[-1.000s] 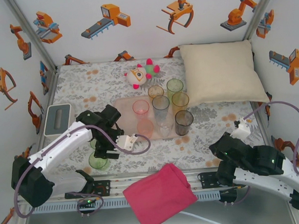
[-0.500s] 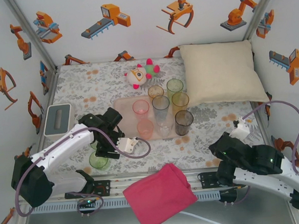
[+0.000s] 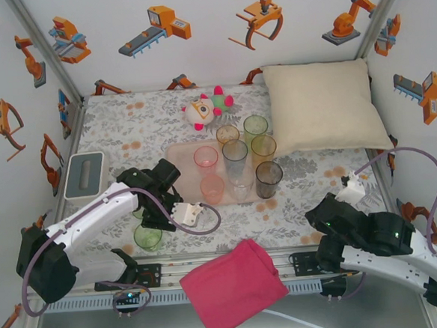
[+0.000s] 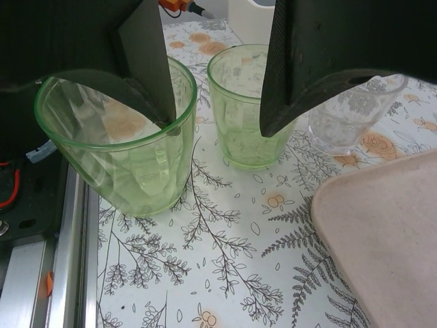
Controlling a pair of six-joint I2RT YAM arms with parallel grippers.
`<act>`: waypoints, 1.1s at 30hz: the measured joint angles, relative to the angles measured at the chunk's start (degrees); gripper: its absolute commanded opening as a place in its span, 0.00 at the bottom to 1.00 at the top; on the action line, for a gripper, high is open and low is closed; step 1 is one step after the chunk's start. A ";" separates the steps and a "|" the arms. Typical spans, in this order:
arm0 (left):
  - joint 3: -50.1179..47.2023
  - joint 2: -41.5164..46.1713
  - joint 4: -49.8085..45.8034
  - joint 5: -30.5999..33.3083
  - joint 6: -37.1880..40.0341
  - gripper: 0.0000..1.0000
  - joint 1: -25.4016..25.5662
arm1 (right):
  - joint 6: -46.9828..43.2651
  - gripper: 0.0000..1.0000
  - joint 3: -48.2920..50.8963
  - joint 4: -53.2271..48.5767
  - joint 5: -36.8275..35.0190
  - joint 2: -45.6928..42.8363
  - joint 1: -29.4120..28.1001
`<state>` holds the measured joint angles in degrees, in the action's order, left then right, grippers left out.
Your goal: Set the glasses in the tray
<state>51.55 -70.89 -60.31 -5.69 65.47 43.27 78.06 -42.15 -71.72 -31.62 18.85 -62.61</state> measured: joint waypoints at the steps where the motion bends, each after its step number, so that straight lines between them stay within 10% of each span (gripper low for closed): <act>1: 0.00 0.00 0.02 0.00 0.00 0.48 0.07 | 0.00 0.20 0.00 0.00 -0.02 0.00 0.00; 33: -1.11 0.22 0.61 0.15 -1.95 0.33 1.88 | 0.20 0.20 0.31 -0.02 -0.20 -0.94 0.00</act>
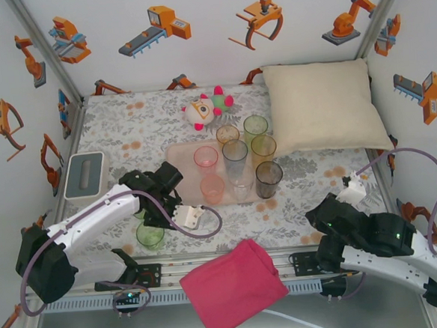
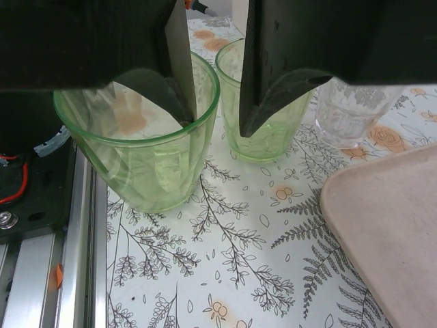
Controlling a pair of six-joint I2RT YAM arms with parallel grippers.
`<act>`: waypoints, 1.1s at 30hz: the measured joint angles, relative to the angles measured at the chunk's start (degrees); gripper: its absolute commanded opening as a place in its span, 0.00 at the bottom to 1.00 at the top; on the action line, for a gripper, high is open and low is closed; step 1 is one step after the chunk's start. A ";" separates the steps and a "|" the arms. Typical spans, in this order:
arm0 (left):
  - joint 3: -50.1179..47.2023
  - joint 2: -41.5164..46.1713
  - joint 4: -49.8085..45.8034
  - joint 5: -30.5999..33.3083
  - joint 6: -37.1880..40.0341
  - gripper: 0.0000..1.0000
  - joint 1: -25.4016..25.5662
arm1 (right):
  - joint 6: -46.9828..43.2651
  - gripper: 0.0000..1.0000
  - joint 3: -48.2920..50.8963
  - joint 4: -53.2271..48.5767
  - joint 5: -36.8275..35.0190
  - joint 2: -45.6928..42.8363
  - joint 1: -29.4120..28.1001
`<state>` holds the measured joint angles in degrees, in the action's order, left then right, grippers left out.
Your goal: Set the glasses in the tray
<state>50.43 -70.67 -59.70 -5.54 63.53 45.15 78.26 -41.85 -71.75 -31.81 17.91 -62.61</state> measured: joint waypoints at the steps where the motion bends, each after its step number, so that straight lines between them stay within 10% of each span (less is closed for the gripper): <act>1: 0.00 0.00 0.02 0.00 -0.02 0.33 0.04 | 0.00 0.20 0.02 -0.02 0.00 0.00 0.00; 20: -0.09 0.22 0.37 0.81 -1.42 0.05 0.63 | 0.00 0.20 0.28 -0.02 -0.02 -0.63 0.00; 33: 5.27 -0.79 -0.81 -0.72 -7.65 0.05 0.96 | -0.02 0.20 0.28 -0.02 -0.33 -1.36 0.00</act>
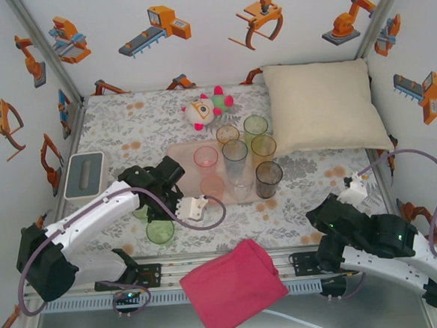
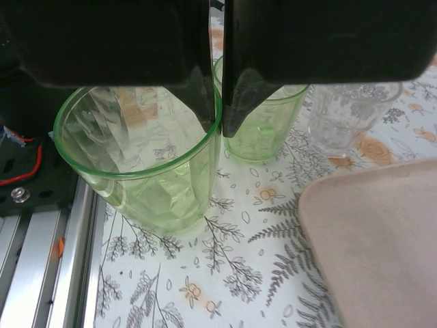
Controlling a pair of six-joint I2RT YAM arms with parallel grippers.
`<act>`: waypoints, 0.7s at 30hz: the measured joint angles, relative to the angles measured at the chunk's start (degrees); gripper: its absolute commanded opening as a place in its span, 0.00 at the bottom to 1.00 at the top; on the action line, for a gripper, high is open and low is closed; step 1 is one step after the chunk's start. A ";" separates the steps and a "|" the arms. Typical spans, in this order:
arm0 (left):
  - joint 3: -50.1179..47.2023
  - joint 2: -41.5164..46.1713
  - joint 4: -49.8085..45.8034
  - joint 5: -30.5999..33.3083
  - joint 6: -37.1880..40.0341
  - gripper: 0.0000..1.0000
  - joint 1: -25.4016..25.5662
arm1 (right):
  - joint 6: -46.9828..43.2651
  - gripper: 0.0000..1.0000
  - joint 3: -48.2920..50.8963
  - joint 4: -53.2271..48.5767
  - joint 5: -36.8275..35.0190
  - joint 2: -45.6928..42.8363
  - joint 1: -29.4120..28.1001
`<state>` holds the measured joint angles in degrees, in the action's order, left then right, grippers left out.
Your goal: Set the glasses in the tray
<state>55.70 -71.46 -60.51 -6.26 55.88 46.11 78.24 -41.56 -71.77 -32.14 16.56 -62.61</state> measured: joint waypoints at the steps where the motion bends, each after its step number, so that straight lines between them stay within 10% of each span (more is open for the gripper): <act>1: 1.03 -0.13 -0.33 -0.22 -0.68 0.05 0.00 | 0.00 0.20 0.00 0.00 -0.09 -0.07 0.00; 21: 12.79 -1.46 -4.44 -0.98 -11.89 0.05 0.00 | 0.02 0.19 0.07 -1.95 -0.55 -2.08 0.00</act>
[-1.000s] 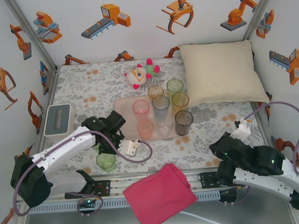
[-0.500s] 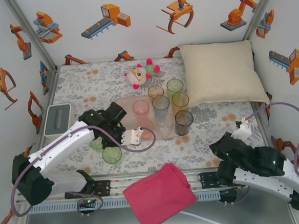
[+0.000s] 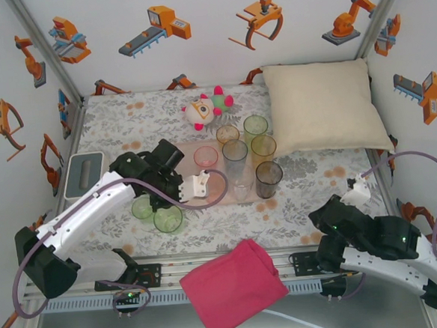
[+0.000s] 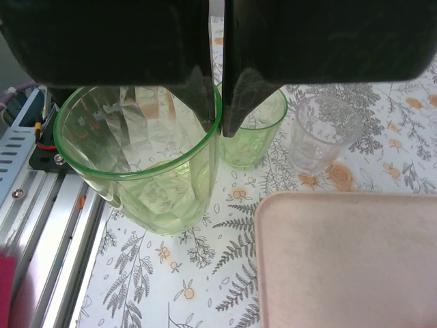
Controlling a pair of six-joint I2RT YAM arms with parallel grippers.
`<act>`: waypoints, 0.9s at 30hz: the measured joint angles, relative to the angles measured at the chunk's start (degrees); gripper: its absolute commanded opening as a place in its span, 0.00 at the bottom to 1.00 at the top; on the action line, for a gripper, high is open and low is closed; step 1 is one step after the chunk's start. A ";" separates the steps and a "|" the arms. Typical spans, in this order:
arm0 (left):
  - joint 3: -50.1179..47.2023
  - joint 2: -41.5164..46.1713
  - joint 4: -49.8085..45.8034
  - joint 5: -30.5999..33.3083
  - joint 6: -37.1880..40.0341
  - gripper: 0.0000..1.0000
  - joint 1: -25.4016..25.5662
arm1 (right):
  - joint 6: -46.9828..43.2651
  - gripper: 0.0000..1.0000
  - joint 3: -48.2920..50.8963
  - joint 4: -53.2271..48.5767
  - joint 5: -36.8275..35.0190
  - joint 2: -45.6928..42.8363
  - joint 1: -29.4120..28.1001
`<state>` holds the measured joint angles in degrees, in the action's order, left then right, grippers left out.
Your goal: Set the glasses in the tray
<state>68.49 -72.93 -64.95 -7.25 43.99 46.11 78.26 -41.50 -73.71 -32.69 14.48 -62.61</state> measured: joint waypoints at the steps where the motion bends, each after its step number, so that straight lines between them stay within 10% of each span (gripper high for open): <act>1: 0.68 -0.22 -0.09 0.17 -0.55 0.05 0.00 | 0.00 0.19 0.00 -0.24 0.00 -0.13 0.00; 27: 31.65 -21.86 3.13 4.85 -12.57 0.05 -16.52 | 1.36 0.19 -1.22 -5.44 -1.46 -2.19 0.00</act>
<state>100.14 -94.78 -61.82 -2.39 31.42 29.58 79.61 -42.72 -79.15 -34.15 12.29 -62.61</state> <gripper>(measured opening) 0.122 0.193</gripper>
